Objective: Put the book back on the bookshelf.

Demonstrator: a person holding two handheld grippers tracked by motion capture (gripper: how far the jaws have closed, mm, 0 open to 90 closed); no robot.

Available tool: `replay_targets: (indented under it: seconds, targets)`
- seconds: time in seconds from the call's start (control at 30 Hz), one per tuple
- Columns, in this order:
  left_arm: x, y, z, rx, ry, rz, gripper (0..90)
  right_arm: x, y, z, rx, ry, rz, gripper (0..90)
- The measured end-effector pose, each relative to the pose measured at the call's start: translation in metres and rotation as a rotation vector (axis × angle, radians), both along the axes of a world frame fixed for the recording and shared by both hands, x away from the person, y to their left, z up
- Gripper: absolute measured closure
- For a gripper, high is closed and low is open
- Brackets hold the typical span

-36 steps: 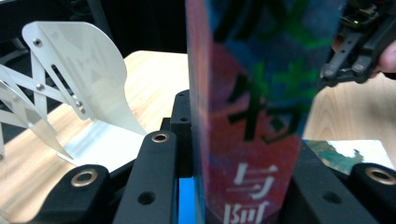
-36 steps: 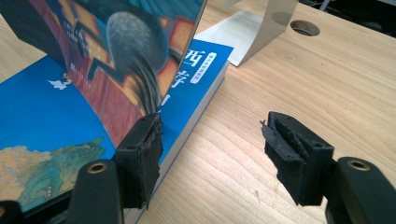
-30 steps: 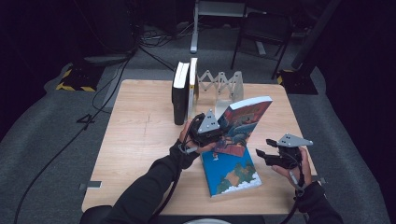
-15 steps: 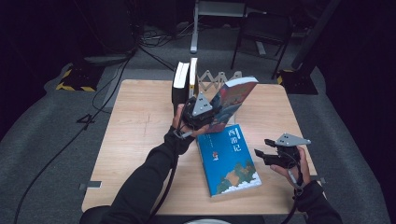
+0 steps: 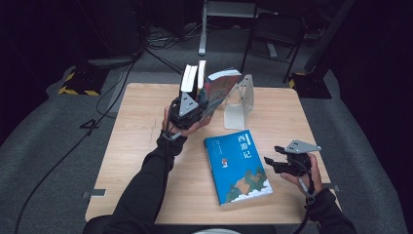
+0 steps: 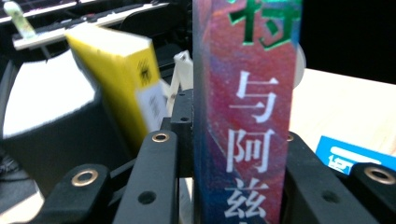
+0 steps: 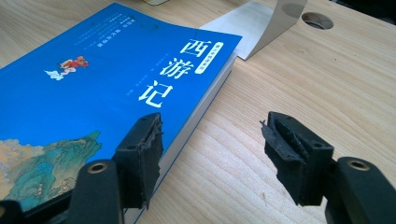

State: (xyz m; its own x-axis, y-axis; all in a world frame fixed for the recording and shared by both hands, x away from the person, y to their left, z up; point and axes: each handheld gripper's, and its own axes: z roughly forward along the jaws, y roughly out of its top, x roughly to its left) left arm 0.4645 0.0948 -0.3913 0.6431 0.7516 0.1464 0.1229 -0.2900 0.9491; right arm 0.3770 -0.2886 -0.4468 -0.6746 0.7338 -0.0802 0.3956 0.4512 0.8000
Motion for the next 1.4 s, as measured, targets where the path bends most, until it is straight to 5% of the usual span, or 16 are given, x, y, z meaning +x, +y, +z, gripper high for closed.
replay_targets:
  seconds: [0.13,0.27,0.5,0.57,0.67,0.77,1.0,1.4]
  targets:
    - [0.0,0.002,-0.014,0.015,0.028,-0.006,74.0,0.0,0.0,0.0,0.003,0.002,-0.001,36.7]
    - [-0.005,0.009,-0.018,-0.021,0.042,-0.041,73.8,0.0,-0.001,0.0,0.007,0.0,-0.001,36.8]
    - [-0.024,0.017,-0.019,0.051,0.06,-0.088,72.5,-0.001,0.001,-0.001,0.001,0.006,0.014,36.5]
    - [-0.025,0.018,-0.019,0.019,0.068,-0.097,71.5,0.0,0.002,-0.001,0.001,0.011,0.013,36.5]
    - [-0.028,0.017,-0.01,-0.023,0.045,-0.119,69.7,0.0,0.003,-0.001,0.0,0.012,0.017,36.2]
    - [-0.031,0.012,0.006,0.018,0.013,-0.106,71.0,0.001,0.004,-0.001,-0.003,0.017,0.021,36.3]
    - [-0.017,0.017,0.018,0.0,0.056,-0.063,71.5,0.001,0.002,-0.003,-0.004,0.027,0.02,36.3]
    - [-0.012,0.009,0.03,0.021,0.064,-0.084,72.7,0.003,0.004,-0.005,-0.005,0.048,0.028,37.0]
